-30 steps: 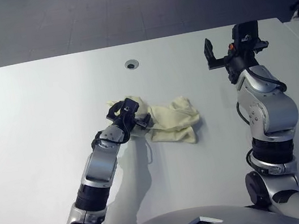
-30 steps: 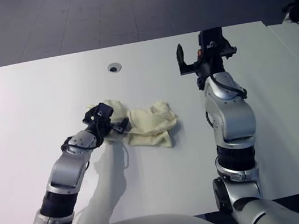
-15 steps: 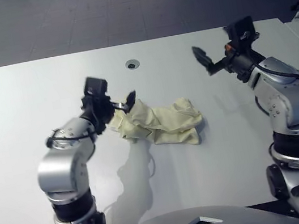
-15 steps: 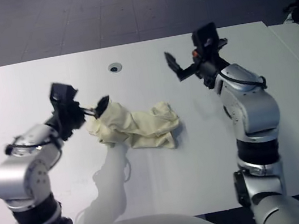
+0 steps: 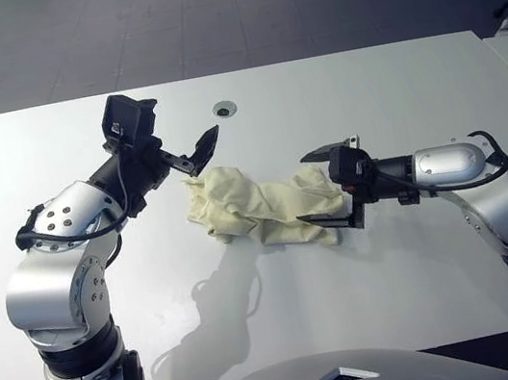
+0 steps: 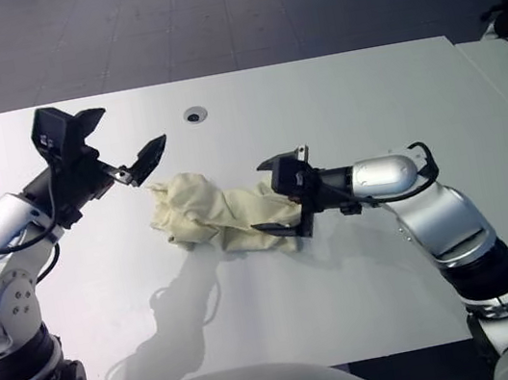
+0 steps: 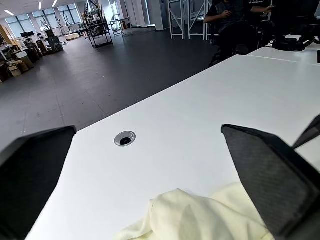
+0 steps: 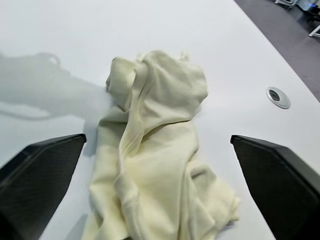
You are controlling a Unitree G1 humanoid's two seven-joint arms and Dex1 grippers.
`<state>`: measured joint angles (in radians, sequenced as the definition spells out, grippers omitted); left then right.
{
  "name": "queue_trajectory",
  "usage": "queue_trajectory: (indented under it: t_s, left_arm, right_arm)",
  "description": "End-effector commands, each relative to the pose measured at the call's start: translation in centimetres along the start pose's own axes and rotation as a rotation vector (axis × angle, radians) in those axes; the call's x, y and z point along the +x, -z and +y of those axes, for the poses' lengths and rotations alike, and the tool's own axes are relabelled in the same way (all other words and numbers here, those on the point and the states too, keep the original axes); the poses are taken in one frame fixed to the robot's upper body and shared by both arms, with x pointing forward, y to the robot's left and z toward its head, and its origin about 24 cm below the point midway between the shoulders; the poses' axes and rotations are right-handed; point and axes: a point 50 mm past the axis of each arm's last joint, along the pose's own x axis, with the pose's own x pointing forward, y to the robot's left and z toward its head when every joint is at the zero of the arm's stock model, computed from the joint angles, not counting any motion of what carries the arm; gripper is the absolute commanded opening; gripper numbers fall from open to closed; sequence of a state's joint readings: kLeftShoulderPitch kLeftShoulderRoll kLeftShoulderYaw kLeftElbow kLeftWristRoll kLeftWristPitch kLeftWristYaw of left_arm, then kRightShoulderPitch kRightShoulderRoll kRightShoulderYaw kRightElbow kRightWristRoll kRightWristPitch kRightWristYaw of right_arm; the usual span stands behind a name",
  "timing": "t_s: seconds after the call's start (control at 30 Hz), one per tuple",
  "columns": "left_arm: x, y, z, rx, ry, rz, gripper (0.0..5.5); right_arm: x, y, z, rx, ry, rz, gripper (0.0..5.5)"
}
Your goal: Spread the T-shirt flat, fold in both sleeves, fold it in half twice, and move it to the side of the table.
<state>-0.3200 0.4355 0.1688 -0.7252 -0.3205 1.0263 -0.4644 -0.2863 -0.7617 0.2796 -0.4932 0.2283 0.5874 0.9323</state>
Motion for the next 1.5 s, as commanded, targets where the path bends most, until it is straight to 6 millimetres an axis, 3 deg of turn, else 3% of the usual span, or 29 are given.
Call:
queue_trajectory:
  t_s: [0.03,0.2,0.33,0.73,1.23,1.33,1.5]
  left_arm:
    - [-0.2,-0.3,-0.2,0.025,-0.001,-0.009,5.4]
    - [-0.1,-0.2,-0.2,0.041,-0.052,0.013,5.4]
    - [-0.1,-0.1,-0.4,0.041,-0.068,0.017,5.4]
    - [-0.2,0.3,-0.7,0.05,-0.098,0.042,5.4]
    - [-0.1,0.2,-0.6,0.085,-0.066,0.049,5.4]
    - [-0.3,0.5,-0.2,0.143,-0.034,0.082,5.4]
    - [-0.6,2.2,0.3,0.372,0.198,0.217,5.4]
  right_arm:
    - [0.1,0.9,0.4,-0.077,-0.026,0.061,5.39]
    - [0.6,1.4,0.0,-0.154,-0.018,0.098,5.39]
    - [0.9,1.5,-0.2,-0.176,-0.013,0.106,4.92]
    - [1.1,2.5,0.1,-0.311,-0.065,0.193,3.01]
    - [1.1,3.2,0.8,-0.333,-0.083,0.224,0.54]
    - [0.9,2.9,0.4,-0.342,-0.064,0.219,0.03]
    - [0.3,1.9,-1.2,-0.36,0.019,0.201,0.03]
